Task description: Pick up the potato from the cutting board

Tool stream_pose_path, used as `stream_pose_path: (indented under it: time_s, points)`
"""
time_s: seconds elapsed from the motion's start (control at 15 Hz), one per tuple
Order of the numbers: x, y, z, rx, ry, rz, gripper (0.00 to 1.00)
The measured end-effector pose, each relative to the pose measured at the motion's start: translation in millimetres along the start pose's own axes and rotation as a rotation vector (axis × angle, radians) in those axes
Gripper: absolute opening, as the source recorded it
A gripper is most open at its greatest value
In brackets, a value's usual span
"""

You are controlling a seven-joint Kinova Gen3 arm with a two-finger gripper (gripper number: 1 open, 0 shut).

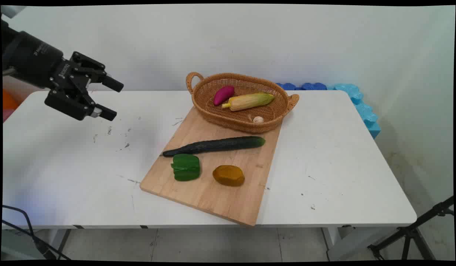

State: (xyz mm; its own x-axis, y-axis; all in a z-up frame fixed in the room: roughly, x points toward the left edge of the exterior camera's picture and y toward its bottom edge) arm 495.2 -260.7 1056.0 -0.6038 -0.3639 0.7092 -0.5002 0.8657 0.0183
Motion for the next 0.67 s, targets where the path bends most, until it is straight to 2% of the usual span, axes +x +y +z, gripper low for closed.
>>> stream_pose_path:
  time_s: [0.33, 0.67]
  points:
    - [7, -4, 8, 0.032, 0.002, -0.019, 1.0]
    - [30, -5, 39, 0.077, -0.008, -0.05, 1.0]
